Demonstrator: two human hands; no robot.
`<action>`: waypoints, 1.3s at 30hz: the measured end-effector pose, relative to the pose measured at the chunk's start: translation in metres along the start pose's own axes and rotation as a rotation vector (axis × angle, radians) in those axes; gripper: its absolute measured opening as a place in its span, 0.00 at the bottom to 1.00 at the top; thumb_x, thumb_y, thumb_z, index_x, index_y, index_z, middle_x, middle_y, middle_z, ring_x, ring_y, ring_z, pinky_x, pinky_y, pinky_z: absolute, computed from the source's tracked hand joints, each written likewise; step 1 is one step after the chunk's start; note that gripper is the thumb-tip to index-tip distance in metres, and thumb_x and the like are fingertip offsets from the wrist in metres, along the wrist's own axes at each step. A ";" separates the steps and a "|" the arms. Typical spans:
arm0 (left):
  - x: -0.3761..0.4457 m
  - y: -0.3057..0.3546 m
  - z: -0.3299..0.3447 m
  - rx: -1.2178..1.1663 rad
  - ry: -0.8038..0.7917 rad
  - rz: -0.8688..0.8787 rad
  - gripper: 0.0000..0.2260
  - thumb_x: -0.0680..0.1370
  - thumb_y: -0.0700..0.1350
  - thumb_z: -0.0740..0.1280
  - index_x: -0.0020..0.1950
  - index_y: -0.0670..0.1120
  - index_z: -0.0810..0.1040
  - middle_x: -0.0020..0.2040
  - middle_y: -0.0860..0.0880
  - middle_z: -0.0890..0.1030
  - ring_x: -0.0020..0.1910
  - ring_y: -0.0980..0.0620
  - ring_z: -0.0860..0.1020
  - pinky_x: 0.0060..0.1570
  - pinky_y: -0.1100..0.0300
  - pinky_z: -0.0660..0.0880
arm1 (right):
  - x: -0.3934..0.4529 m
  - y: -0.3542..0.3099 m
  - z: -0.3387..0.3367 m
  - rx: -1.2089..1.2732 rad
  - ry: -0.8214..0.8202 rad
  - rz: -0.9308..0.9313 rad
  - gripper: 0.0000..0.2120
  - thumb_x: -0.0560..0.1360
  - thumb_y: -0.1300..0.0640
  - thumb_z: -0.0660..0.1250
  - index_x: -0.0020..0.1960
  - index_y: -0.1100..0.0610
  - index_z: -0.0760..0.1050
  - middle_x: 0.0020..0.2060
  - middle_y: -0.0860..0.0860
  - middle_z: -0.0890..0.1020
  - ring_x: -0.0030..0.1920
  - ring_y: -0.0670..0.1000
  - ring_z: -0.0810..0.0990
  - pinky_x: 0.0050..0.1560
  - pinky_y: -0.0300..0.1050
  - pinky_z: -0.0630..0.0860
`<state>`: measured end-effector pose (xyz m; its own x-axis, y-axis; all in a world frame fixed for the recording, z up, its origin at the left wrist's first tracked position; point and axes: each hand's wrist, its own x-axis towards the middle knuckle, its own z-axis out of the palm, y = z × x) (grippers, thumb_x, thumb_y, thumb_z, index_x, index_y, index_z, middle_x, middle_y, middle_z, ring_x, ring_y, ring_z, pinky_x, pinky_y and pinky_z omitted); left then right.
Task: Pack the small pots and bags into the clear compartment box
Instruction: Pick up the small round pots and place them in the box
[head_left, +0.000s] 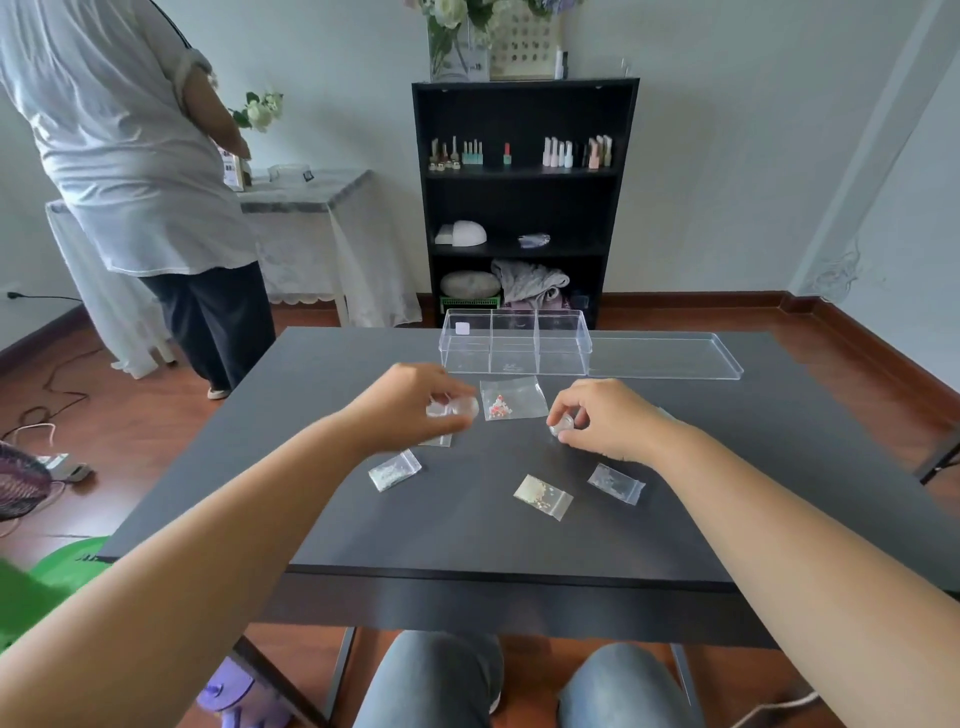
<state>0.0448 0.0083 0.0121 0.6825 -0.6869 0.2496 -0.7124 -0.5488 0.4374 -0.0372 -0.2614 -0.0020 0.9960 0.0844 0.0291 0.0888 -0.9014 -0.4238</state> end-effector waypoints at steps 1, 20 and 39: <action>0.010 -0.003 -0.006 0.012 0.026 -0.025 0.13 0.73 0.54 0.71 0.56 0.55 0.83 0.44 0.59 0.80 0.42 0.64 0.78 0.44 0.67 0.75 | 0.004 -0.001 -0.003 0.011 0.007 -0.011 0.07 0.73 0.55 0.70 0.44 0.42 0.78 0.43 0.44 0.77 0.44 0.48 0.78 0.40 0.39 0.72; 0.137 -0.063 -0.029 0.181 -0.025 -0.208 0.07 0.70 0.52 0.73 0.46 0.55 0.79 0.45 0.58 0.82 0.47 0.56 0.79 0.49 0.55 0.78 | 0.132 -0.031 -0.027 0.205 0.312 -0.070 0.02 0.71 0.52 0.72 0.43 0.48 0.81 0.42 0.41 0.81 0.37 0.41 0.76 0.39 0.40 0.73; 0.123 -0.054 -0.008 -0.016 -0.110 -0.233 0.09 0.68 0.54 0.77 0.42 0.52 0.82 0.41 0.58 0.84 0.45 0.61 0.80 0.48 0.60 0.77 | 0.127 -0.015 -0.008 0.196 0.303 0.031 0.03 0.73 0.51 0.72 0.45 0.48 0.81 0.48 0.47 0.82 0.37 0.48 0.82 0.45 0.49 0.81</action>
<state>0.1686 -0.0430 0.0262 0.8054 -0.5910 0.0457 -0.5348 -0.6913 0.4858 0.0883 -0.2409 0.0154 0.9583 -0.0977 0.2685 0.0845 -0.8008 -0.5929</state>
